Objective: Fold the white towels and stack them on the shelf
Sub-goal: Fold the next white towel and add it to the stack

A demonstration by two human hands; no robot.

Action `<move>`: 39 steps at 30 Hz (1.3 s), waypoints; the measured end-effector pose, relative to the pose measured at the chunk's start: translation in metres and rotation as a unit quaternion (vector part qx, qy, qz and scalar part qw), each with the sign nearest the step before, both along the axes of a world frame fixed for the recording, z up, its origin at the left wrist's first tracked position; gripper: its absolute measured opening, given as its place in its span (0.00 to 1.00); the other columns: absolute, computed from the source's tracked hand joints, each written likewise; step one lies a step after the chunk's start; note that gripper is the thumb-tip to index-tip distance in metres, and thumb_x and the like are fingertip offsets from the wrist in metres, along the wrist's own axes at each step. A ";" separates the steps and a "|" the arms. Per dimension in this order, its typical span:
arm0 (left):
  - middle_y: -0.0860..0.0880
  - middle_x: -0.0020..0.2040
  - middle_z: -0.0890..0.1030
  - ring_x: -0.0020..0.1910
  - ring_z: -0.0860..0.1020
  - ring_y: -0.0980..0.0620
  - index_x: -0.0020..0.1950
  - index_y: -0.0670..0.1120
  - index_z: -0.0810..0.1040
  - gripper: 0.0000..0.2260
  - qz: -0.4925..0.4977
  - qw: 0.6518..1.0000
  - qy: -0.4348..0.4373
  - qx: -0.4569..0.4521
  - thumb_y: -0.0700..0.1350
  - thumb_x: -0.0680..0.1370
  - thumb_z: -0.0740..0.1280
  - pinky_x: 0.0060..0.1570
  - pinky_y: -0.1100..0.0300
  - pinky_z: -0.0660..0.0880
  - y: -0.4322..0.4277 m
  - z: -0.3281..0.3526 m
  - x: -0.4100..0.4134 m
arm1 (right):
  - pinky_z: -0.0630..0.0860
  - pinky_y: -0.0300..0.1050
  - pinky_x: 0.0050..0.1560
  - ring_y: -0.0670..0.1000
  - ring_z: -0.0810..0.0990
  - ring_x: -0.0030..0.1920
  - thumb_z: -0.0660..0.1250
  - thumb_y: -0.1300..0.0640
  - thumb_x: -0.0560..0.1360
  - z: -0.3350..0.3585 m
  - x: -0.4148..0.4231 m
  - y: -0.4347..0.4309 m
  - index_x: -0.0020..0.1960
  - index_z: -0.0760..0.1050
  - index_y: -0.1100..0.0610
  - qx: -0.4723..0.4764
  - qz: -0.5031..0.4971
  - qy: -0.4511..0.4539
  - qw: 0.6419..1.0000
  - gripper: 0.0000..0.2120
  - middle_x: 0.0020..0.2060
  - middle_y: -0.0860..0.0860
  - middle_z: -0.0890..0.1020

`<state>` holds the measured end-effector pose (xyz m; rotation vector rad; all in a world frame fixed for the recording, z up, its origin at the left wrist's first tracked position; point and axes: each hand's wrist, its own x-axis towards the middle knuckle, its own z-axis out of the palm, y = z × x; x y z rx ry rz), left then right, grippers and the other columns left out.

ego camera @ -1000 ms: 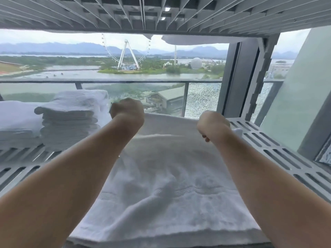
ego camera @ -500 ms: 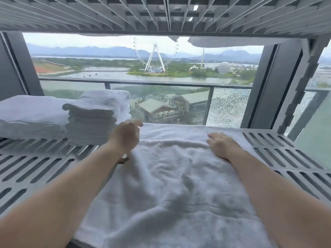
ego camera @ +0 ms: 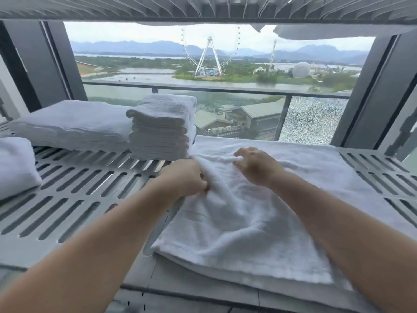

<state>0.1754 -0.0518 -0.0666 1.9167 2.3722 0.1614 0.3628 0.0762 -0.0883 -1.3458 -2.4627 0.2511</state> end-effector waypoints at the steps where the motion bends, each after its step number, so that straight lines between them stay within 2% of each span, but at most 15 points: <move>1: 0.50 0.38 0.75 0.45 0.76 0.44 0.34 0.48 0.71 0.14 -0.005 1.000 -0.011 -0.007 0.54 0.74 0.66 0.49 0.53 0.77 -0.003 -0.002 0.002 | 0.68 0.51 0.68 0.58 0.72 0.68 0.59 0.44 0.81 -0.004 -0.003 -0.005 0.69 0.72 0.51 -0.011 0.004 -0.011 1.000 0.19 0.66 0.57 0.74; 4: 0.46 0.45 0.78 0.50 0.77 0.43 0.37 0.47 0.71 0.09 -0.005 0.999 -0.033 -0.011 0.50 0.73 0.66 0.52 0.50 0.77 -0.009 -0.004 0.007 | 0.64 0.50 0.68 0.59 0.70 0.69 0.59 0.43 0.82 -0.018 -0.003 -0.015 0.70 0.70 0.52 -0.033 0.002 -0.028 0.999 0.21 0.68 0.58 0.73; 8: 0.49 0.45 0.77 0.49 0.77 0.45 0.42 0.47 0.74 0.08 0.036 0.998 -0.049 0.010 0.51 0.72 0.66 0.47 0.54 0.73 -0.026 -0.001 0.008 | 0.61 0.48 0.69 0.58 0.68 0.71 0.58 0.44 0.82 -0.021 0.002 -0.022 0.73 0.68 0.52 -0.031 0.004 -0.028 0.999 0.22 0.72 0.57 0.71; 10: 0.50 0.42 0.78 0.44 0.76 0.46 0.40 0.46 0.74 0.08 0.082 0.996 -0.045 0.002 0.50 0.73 0.65 0.43 0.55 0.71 -0.039 0.003 0.001 | 0.64 0.49 0.68 0.58 0.70 0.70 0.57 0.46 0.83 -0.018 0.004 -0.025 0.71 0.71 0.52 -0.027 -0.003 -0.003 1.000 0.20 0.70 0.57 0.73; 12: 0.49 0.40 0.77 0.42 0.76 0.47 0.38 0.46 0.73 0.06 0.114 0.993 -0.038 -0.023 0.47 0.71 0.65 0.42 0.56 0.71 -0.052 0.008 -0.007 | 0.70 0.51 0.61 0.59 0.76 0.63 0.57 0.48 0.82 -0.015 0.005 -0.028 0.64 0.76 0.54 0.037 -0.030 0.059 0.997 0.16 0.62 0.58 0.79; 15: 0.49 0.40 0.76 0.43 0.77 0.46 0.39 0.46 0.73 0.04 0.139 0.988 0.038 -0.054 0.45 0.71 0.67 0.40 0.56 0.69 -0.065 0.016 -0.008 | 0.76 0.52 0.50 0.62 0.79 0.52 0.57 0.51 0.82 -0.009 0.013 -0.035 0.54 0.78 0.58 0.139 -0.064 0.094 0.984 0.14 0.51 0.59 0.82; 18: 0.50 0.47 0.77 0.52 0.79 0.45 0.48 0.48 0.75 0.06 0.147 0.983 0.105 0.014 0.47 0.75 0.68 0.42 0.54 0.72 -0.064 0.022 0.008 | 0.74 0.54 0.57 0.62 0.77 0.58 0.55 0.46 0.82 -0.008 0.032 -0.033 0.56 0.77 0.58 0.080 -0.090 0.027 0.992 0.19 0.55 0.61 0.80; 22: 0.46 0.59 0.78 0.58 0.77 0.44 0.60 0.48 0.76 0.14 0.036 0.991 0.045 0.122 0.53 0.79 0.63 0.53 0.50 0.76 -0.038 0.013 0.051 | 0.64 0.54 0.71 0.57 0.68 0.72 0.53 0.40 0.81 -0.018 0.066 -0.035 0.71 0.72 0.53 0.005 -0.104 0.001 0.995 0.26 0.70 0.57 0.73; 24: 0.46 0.60 0.78 0.59 0.76 0.45 0.60 0.49 0.76 0.15 -0.017 0.993 -0.010 0.116 0.56 0.79 0.63 0.56 0.49 0.75 -0.023 0.003 0.080 | 0.56 0.52 0.77 0.54 0.60 0.78 0.52 0.40 0.82 -0.019 0.081 -0.037 0.76 0.66 0.53 -0.022 -0.075 -0.002 0.997 0.27 0.77 0.55 0.66; 28: 0.44 0.67 0.76 0.66 0.73 0.43 0.65 0.50 0.74 0.19 -0.060 0.991 -0.085 0.079 0.59 0.80 0.60 0.64 0.48 0.71 -0.005 -0.023 0.117 | 0.45 0.53 0.79 0.53 0.47 0.81 0.50 0.35 0.81 -0.021 0.106 -0.051 0.81 0.52 0.48 -0.043 -0.037 -0.111 0.992 0.33 0.81 0.54 0.50; 32: 0.44 0.80 0.62 0.80 0.56 0.45 0.77 0.52 0.65 0.32 -0.121 0.992 0.007 0.021 0.68 0.78 0.50 0.76 0.44 0.55 -0.009 -0.041 0.117 | 0.40 0.59 0.78 0.58 0.40 0.80 0.46 0.27 0.77 -0.021 0.122 -0.075 0.82 0.43 0.45 -0.089 -0.071 -0.146 0.983 0.40 0.81 0.54 0.41; 34: 0.46 0.82 0.54 0.81 0.51 0.47 0.80 0.57 0.57 0.34 -0.156 0.987 0.022 0.006 0.71 0.78 0.47 0.78 0.44 0.50 -0.017 -0.042 0.112 | 0.43 0.60 0.78 0.59 0.43 0.80 0.47 0.29 0.78 -0.017 0.124 -0.085 0.82 0.46 0.50 -0.091 -0.066 -0.161 0.981 0.40 0.81 0.55 0.44; 36: 0.50 0.83 0.50 0.81 0.48 0.49 0.81 0.61 0.52 0.34 -0.190 0.981 0.030 -0.006 0.73 0.77 0.46 0.78 0.48 0.47 -0.025 -0.042 0.110 | 0.51 0.57 0.78 0.59 0.53 0.80 0.50 0.34 0.80 -0.014 0.126 -0.095 0.80 0.55 0.56 -0.074 -0.033 -0.155 0.985 0.36 0.80 0.58 0.54; 37: 0.51 0.83 0.50 0.81 0.48 0.50 0.81 0.63 0.51 0.34 -0.197 0.980 0.033 -0.012 0.74 0.77 0.45 0.77 0.49 0.46 -0.028 -0.041 0.110 | 0.59 0.53 0.74 0.59 0.61 0.77 0.54 0.37 0.81 -0.013 0.128 -0.100 0.77 0.62 0.57 -0.062 -0.014 -0.132 0.989 0.32 0.77 0.59 0.63; 39: 0.53 0.83 0.50 0.81 0.48 0.51 0.81 0.64 0.52 0.33 -0.197 0.980 0.028 -0.018 0.73 0.77 0.46 0.76 0.51 0.46 -0.032 -0.040 0.111 | 0.69 0.46 0.55 0.59 0.76 0.63 0.60 0.45 0.80 -0.010 0.135 -0.107 0.60 0.76 0.56 -0.002 0.009 -0.059 0.998 0.17 0.62 0.59 0.79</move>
